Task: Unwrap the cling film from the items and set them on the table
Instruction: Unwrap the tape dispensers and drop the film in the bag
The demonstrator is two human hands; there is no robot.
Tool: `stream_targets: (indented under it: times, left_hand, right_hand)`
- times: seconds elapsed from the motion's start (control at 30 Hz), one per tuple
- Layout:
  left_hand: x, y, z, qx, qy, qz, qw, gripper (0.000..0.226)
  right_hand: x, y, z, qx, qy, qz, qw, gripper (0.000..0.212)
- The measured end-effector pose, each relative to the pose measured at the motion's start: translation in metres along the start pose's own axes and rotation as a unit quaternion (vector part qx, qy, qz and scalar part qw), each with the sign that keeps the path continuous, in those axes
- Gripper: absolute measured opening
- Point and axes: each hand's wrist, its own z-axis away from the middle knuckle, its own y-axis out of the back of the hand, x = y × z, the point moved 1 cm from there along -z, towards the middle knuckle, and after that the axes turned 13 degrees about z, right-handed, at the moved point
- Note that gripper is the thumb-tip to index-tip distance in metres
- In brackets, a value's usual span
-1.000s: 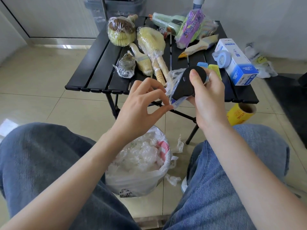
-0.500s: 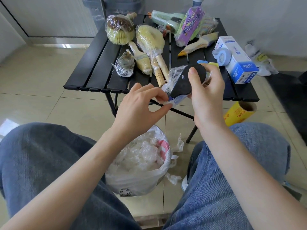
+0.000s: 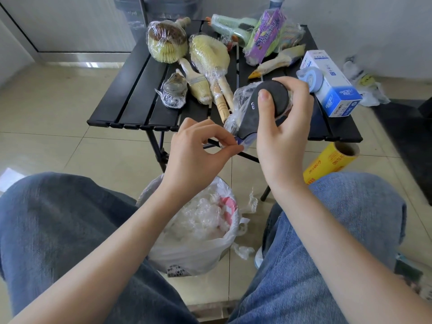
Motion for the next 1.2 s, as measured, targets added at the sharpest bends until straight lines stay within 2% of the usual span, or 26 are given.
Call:
stream_targets:
  times: [0.07, 0.2, 0.3, 0.4, 0.47, 0.57, 0.7, 0.8, 0.87, 0.93, 1.07, 1.2]
  left_hand:
    - [0.003, -0.001, 0.002, 0.004, 0.014, 0.028, 1.0, 0.01]
    - [0.006, -0.005, 0.003, 0.006, -0.033, 0.001, 0.999, 0.011]
    - [0.002, -0.003, 0.001, 0.006, -0.072, -0.047, 0.996, 0.011]
    - [-0.003, 0.002, -0.003, -0.018, -0.081, -0.084, 0.993, 0.013]
    - [-0.006, 0.005, -0.006, -0.036, -0.093, -0.114, 0.988, 0.014]
    - [-0.008, 0.01, -0.011, -0.062, -0.103, -0.152, 0.981, 0.015]
    - [-0.012, 0.015, -0.016, -0.104, -0.089, -0.187, 0.973, 0.018]
    - [-0.008, 0.017, -0.018, -0.136, -0.002, -0.118, 0.984, 0.035]
    - [-0.006, 0.018, -0.019, -0.094, 0.071, -0.013, 0.993, 0.03]
    - [-0.003, 0.018, -0.023, -0.031, 0.114, 0.035, 0.992, 0.022]
    - [-0.001, 0.01, -0.029, -0.032, 0.138, 0.018, 0.99, 0.031]
    - [-0.002, 0.007, -0.028, -0.01, 0.111, 0.087, 0.99, 0.035]
  right_hand:
    - [-0.002, -0.001, 0.003, 0.013, 0.025, 0.007, 1.0, 0.02]
    - [-0.003, -0.005, 0.003, 0.007, 0.02, -0.004, 1.0, 0.018]
    - [0.0, -0.001, -0.008, -0.006, -0.066, -0.074, 0.995, 0.016]
    - [0.005, 0.003, -0.017, -0.049, -0.204, -0.172, 0.963, 0.013]
    - [0.006, 0.005, -0.02, -0.068, -0.268, -0.189, 0.942, 0.012]
    - [0.01, 0.007, -0.023, -0.108, -0.34, -0.234, 0.904, 0.011]
    - [0.013, 0.008, -0.023, -0.143, -0.389, -0.298, 0.86, 0.02]
    - [0.015, 0.008, -0.021, -0.147, -0.403, -0.325, 0.843, 0.018]
    - [0.018, 0.007, -0.017, -0.151, -0.395, -0.339, 0.84, 0.017]
    - [0.02, 0.004, -0.013, -0.165, -0.384, -0.358, 0.835, 0.021]
    - [0.018, 0.001, -0.006, -0.233, -0.362, -0.413, 0.803, 0.025]
    - [0.016, 0.003, -0.009, -0.247, -0.372, -0.45, 0.773, 0.022]
